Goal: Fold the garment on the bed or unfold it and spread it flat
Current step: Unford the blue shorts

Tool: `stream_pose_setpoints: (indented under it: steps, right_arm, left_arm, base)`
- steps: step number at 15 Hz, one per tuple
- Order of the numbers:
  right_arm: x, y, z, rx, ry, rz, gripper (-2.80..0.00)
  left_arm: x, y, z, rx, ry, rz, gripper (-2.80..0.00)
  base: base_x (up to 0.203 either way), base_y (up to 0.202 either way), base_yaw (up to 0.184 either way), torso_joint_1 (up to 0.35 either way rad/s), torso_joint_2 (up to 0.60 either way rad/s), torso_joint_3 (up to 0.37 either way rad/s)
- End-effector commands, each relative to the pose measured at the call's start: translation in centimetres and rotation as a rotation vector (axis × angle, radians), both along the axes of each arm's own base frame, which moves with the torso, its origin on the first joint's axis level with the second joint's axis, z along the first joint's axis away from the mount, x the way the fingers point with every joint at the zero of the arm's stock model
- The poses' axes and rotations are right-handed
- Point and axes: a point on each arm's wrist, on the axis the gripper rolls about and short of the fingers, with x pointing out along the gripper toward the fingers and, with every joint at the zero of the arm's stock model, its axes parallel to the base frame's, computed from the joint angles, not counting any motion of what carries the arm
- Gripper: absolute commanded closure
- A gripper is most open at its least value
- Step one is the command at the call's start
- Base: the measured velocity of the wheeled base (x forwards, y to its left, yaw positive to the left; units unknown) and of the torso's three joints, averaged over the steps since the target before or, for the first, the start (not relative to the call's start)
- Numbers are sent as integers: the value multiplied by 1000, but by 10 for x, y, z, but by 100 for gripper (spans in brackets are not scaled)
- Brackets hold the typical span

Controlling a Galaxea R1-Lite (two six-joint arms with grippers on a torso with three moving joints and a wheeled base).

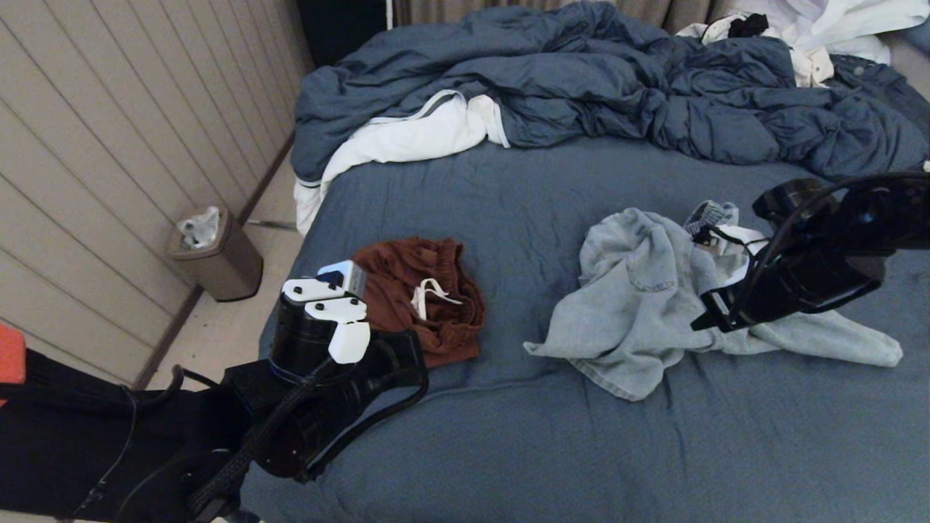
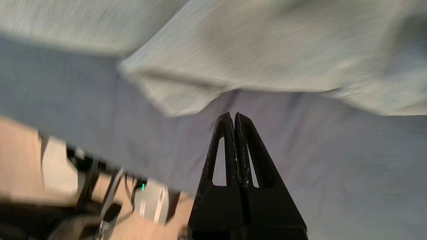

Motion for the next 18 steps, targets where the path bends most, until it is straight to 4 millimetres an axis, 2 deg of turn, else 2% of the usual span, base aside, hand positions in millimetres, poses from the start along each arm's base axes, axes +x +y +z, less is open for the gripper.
stream_pose_setpoints:
  steps: [1, 4, 7, 9, 15, 18]
  right_arm:
    - [-13, 11, -12, 9, 59, 34, 0]
    - [-25, 28, -43, 19, 92, 76, 0]
    - [-9, 39, -68, 42, -140, 57, 0]
    - [-8, 48, -79, 91, -184, 21, 0]
    - [-4, 48, -90, 92, -159, 16, 0]
    - [-8, 43, -79, 83, -187, 11, 0]
  left_arm:
    - [2, -2, -5, 6, 9, 3, 0]
    - [2, -2, -5, 8, 10, 5, 0]
    - [4, 1, -3, 1, 3, 19, 0]
    - [5, 1, -3, 3, 4, 23, 0]
    - [5, 2, -4, 4, 5, 25, 0]
    - [5, 1, -4, 6, 6, 23, 0]
  base:
    - [0, 0, 0, 0, 0, 0]
    - [0, 0, 0, 0, 0, 0]
    - [0, 0, 0, 0, 0, 0]
    - [0, 0, 0, 0, 0, 0]
    - [0, 0, 0, 0, 0, 0]
    - [0, 0, 0, 0, 0, 0]
